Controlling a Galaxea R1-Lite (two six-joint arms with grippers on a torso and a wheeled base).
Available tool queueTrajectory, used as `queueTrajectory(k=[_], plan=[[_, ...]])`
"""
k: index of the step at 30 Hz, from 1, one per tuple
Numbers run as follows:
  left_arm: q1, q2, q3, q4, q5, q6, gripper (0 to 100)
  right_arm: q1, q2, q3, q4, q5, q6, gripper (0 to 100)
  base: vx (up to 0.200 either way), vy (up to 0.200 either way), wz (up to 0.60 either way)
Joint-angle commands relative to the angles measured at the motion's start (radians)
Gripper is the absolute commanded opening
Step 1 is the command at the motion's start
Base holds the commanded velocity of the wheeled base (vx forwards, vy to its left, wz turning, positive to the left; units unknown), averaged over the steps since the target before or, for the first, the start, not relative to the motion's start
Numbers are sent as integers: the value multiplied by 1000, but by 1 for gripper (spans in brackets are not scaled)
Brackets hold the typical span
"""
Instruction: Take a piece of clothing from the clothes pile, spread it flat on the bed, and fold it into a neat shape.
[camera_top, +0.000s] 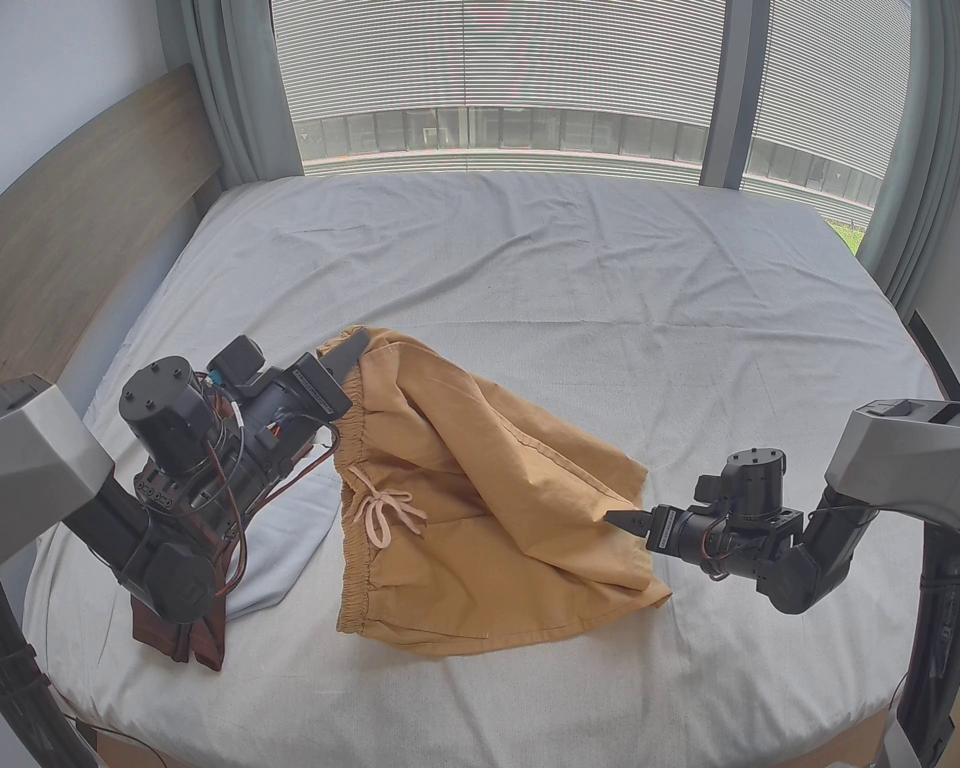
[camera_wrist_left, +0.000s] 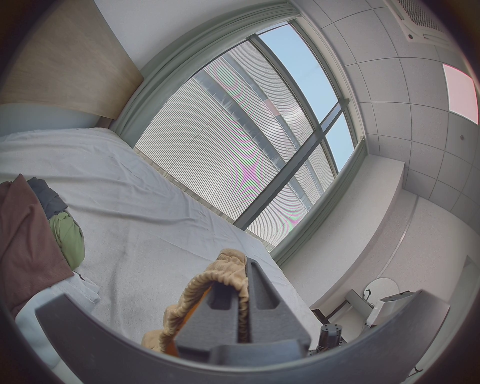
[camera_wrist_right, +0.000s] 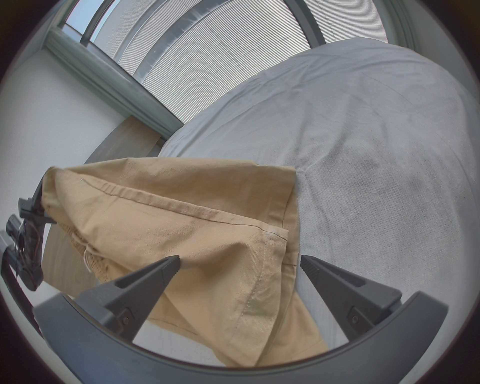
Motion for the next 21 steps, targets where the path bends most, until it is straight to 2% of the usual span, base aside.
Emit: queueTrajectory(k=[1, 8, 11, 21], plan=[[-2, -6, 5, -1, 2, 0, 0, -6, 40, -40, 2, 3, 34, 100, 0, 0, 0], [-5, -8, 8, -2, 2, 1, 0, 5, 47, -129, 91, 16, 111, 100, 0, 0, 0], [-3, -8, 13, -2, 2, 3, 0, 7, 73, -163, 84, 28, 143, 100, 0, 0, 0], [-2, -5, 19, -1, 2, 3, 0, 13, 76, -188, 45, 34, 174, 100, 0, 0, 0]])
